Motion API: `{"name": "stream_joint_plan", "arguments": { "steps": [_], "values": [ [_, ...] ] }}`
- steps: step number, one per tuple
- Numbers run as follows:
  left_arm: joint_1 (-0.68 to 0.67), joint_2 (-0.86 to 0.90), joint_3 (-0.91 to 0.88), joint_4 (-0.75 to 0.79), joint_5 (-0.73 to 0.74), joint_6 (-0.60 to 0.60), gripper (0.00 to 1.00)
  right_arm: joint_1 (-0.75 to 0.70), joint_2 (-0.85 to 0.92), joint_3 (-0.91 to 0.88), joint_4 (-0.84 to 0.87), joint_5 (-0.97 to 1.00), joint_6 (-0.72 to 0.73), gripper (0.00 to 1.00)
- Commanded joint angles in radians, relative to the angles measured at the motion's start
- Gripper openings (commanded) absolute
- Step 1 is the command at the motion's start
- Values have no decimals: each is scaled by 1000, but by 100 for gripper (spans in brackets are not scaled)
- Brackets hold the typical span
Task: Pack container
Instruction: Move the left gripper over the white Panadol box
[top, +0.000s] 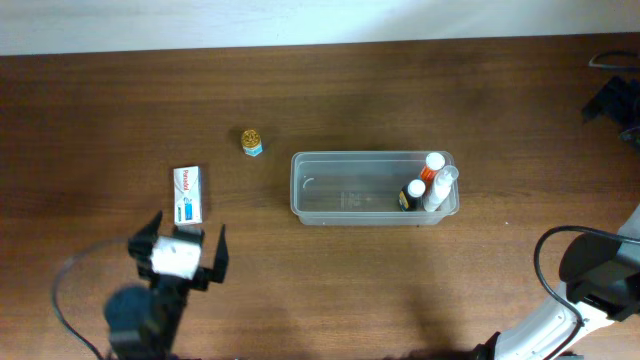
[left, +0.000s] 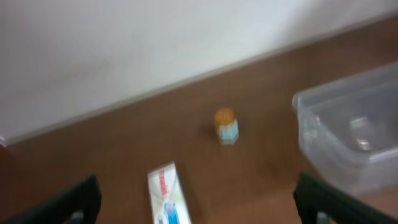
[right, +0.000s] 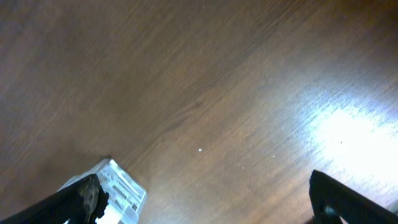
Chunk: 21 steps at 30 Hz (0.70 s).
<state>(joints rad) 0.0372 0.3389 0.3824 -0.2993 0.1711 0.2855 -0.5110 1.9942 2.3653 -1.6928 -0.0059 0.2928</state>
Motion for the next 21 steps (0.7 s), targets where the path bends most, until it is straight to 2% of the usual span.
{"name": "stream_joint_plan", "arguments": {
  "steps": [1,5,9,14,21],
  "values": [
    [41,248,250,-110,25,13,99,0,-11,-6,-5,-5,11,98],
    [55,553,538,-286,63,52,99,0,-11,-6,-5,-5,11,98],
    [56,755,693,-367,69,45,99,0,-11,-6,-5,-5,11,98],
    [66,988,797,-462,50,-35,99,0,-11,-6,-5,-5,11,98],
    [69,1270,822,-468,27,-34,99,0,-11,-6,-5,-5,11,99]
  ]
}}
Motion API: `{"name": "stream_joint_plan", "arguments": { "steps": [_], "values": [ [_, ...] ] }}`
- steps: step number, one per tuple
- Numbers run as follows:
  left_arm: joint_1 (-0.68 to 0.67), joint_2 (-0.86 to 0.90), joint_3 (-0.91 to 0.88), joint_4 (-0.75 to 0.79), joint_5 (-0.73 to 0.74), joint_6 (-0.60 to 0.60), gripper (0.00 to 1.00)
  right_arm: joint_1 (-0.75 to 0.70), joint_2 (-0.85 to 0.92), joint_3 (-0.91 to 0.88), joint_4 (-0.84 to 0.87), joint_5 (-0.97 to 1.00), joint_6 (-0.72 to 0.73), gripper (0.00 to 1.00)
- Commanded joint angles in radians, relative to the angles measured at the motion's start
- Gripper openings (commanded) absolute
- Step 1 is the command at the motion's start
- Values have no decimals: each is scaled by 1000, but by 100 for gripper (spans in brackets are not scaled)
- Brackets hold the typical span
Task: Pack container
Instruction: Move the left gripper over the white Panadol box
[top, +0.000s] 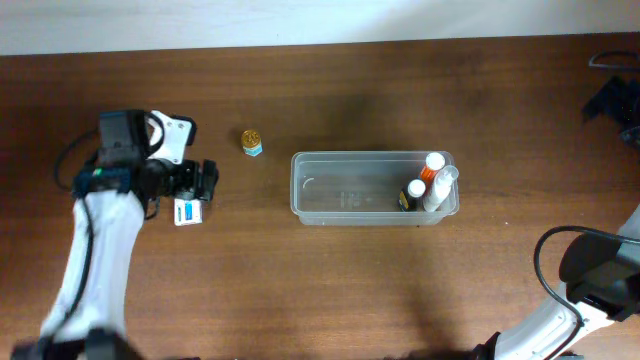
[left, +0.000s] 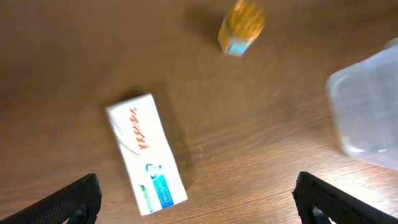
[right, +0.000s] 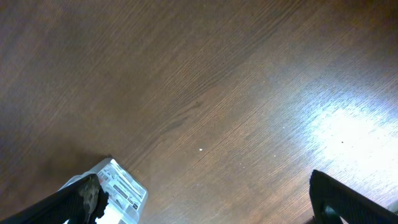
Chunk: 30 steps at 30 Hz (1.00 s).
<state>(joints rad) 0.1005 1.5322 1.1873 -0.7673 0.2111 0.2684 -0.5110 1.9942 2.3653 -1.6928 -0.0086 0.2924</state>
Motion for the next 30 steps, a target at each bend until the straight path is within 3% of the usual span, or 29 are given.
{"name": "stream_joint_plan", "arguments": {
  "steps": [1,10,30],
  "values": [
    [5,99,17,4,-26,-18,99,0,-11,-6,-5,-3,12,98],
    [55,214,17,35,-126,-227,99,0,-11,-6,-5,-3,11,98],
    [71,286,8,41,-102,-231,100,0,-11,-6,-5,-3,11,98]
  ]
}}
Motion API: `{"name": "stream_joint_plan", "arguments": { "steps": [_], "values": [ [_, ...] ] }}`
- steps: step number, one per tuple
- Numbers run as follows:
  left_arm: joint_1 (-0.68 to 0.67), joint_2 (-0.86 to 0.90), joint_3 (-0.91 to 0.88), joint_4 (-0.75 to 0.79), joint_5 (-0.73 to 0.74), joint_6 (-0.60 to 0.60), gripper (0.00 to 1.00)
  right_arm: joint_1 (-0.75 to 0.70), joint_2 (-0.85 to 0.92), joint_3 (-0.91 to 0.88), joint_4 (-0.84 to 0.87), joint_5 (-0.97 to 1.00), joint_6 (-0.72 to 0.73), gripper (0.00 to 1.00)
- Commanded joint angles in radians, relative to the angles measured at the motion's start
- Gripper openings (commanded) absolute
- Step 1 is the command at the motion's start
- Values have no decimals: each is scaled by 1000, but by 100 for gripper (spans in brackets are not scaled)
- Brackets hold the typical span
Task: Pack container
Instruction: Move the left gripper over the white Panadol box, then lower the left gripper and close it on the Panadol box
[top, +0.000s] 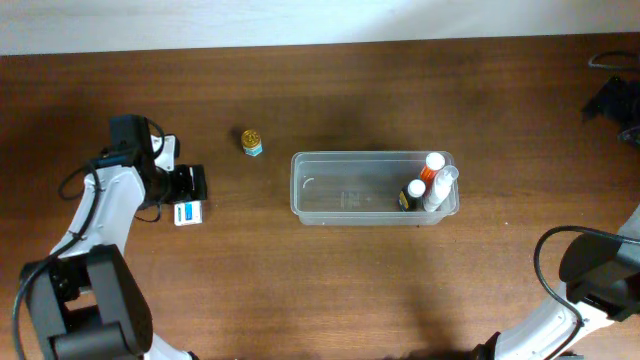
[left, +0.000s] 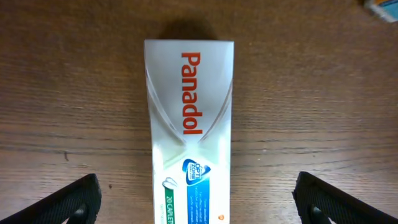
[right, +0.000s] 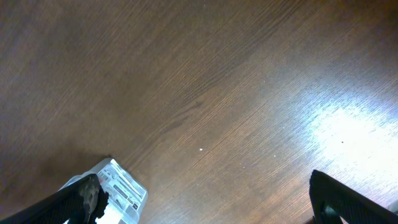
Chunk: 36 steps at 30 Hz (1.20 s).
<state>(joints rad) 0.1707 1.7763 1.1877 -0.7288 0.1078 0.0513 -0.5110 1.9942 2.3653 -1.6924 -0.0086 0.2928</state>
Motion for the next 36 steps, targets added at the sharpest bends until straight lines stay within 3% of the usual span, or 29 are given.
{"name": "stream_joint_plan", "arguments": {
  "steps": [1,21,36],
  "values": [
    [2,51,8,2,0,-14,99,0,-11,-6,-5,-2,11,98],
    [2,140,8,20,-82,-14,99,0,-11,-6,-5,-3,11,98],
    [1,141,6,16,-82,-14,76,0,-11,-6,-5,-3,11,98]
  ]
}}
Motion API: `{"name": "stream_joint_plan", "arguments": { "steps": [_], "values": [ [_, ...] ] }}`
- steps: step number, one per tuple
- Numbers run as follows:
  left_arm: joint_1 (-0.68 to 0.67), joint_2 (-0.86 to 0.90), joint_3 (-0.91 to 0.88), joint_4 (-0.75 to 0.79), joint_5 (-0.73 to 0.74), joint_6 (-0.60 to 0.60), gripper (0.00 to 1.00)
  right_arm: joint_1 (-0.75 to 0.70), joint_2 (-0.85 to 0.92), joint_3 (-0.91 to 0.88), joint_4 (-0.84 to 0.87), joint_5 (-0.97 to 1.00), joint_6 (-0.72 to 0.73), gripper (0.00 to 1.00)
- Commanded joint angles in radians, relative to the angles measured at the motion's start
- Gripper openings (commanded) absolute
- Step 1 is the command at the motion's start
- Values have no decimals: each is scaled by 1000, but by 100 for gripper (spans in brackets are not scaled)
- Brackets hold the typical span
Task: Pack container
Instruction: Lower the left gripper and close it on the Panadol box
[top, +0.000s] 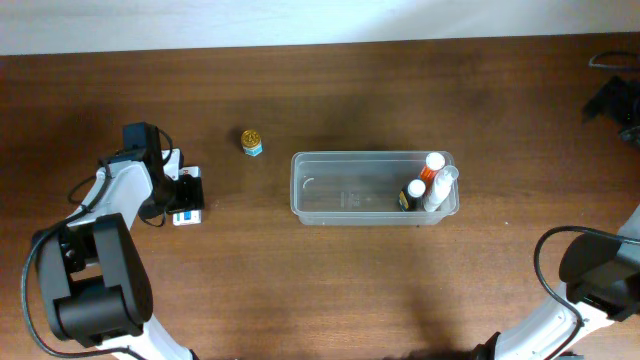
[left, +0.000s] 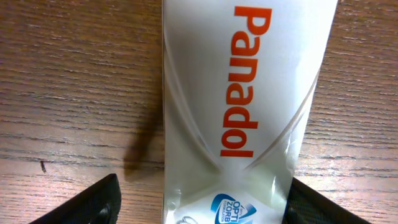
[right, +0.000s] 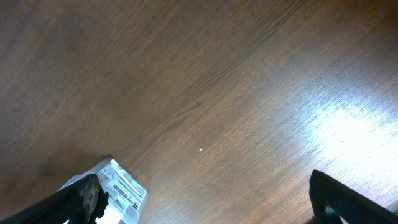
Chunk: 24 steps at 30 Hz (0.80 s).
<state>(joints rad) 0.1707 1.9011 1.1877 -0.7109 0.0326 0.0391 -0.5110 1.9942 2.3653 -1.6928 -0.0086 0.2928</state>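
A white Panadol box (left: 239, 106) lies flat on the table and fills the left wrist view; from overhead the box (top: 186, 213) shows to the left of the container. My left gripper (left: 202, 202) is low over it and open. One finger stands on each side of the box, with a strip of wood showing between the left finger and the box. The clear plastic container (top: 340, 190) sits mid-table with three bottles (top: 428, 182) at its right end. My right gripper (right: 205, 202) is open over bare wood.
A small yellow-lidded jar (top: 252, 142) stands up-left of the container, right of the left arm (top: 125, 190). A white labelled object (right: 118, 190) lies beside the right gripper's left finger. The right arm's base (top: 600, 270) is at the table's lower right.
My left gripper has come lower over the Panadol box, which now looms larger between the fingers, and the fingers stand closer to its sides. The right arm has not moved.
First my left gripper was open near the table's front left, below the Panadol box. Then it was beside the box, then directly above it, still open. Now it straddles the box close to the table. Container, jar and right arm stayed put.
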Motion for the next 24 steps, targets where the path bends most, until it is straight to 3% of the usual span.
{"name": "stream_joint_plan", "arguments": {
  "steps": [1,4,11,16,24],
  "values": [
    [1,16,6,-2,-7,-2,74,0,-11,-6,-5,-3,11,98],
    [1,16,4,-5,-7,-2,66,0,-11,-6,-5,-3,11,98],
    [2,16,4,0,-7,-1,60,0,-11,-6,-5,-3,11,98],
    [2,16,4,11,-7,-1,48,0,-11,-6,-5,-3,11,98],
    [1,16,5,15,5,-1,47,0,-11,-6,-5,-3,11,98]
  ]
}}
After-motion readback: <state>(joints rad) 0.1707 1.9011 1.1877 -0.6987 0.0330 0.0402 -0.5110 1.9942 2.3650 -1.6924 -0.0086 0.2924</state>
